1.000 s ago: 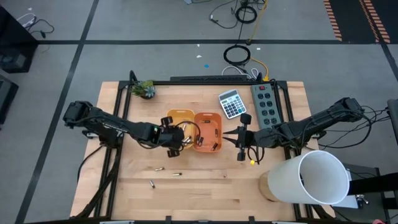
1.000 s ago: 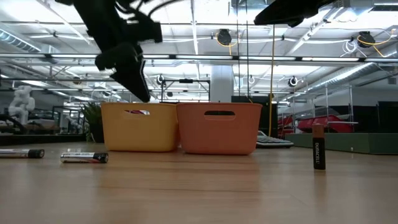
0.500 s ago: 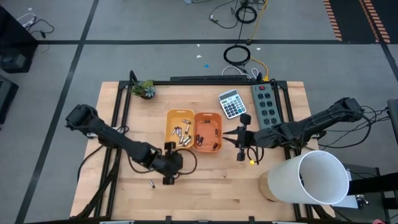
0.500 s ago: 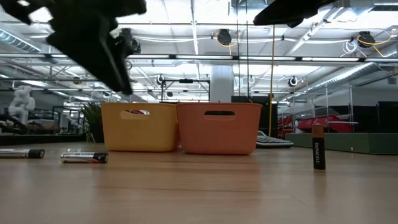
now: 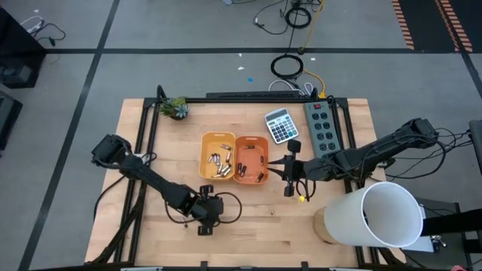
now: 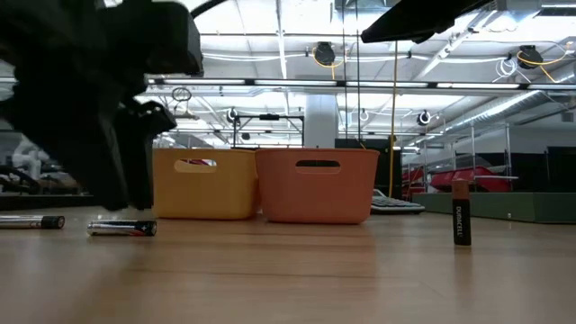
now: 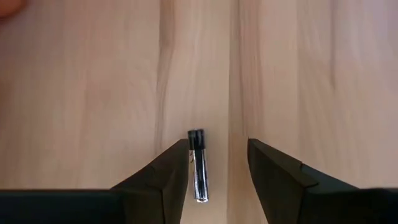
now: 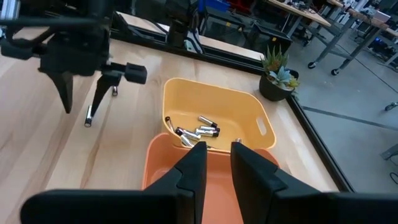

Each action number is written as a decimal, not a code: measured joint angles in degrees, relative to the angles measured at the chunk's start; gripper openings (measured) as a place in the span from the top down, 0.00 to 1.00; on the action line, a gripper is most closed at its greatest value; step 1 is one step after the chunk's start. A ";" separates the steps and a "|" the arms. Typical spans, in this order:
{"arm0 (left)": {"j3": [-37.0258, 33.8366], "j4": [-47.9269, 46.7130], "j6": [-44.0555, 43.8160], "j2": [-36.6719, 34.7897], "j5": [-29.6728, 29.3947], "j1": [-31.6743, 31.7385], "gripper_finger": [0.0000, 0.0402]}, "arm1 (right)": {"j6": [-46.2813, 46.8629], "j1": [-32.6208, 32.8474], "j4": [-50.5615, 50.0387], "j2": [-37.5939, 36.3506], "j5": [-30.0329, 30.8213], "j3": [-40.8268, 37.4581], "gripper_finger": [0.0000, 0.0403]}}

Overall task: Sort batteries
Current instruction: Put the silver battery into the yellow bin

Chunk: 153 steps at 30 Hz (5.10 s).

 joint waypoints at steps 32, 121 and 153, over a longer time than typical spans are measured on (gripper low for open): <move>-0.02 -9.75 3.23 -12.47 -17.08 6.06 0.94 | 0.11 0.00 0.15 0.00 0.02 0.00 0.84; -6.32 -1.83 19.89 -22.44 -20.75 22.58 0.59 | -0.46 0.15 0.89 -0.04 -0.41 0.00 0.84; 1.88 -27.24 -0.76 -7.85 4.57 -18.44 0.57 | 0.68 0.31 -0.80 -0.02 0.26 0.02 0.84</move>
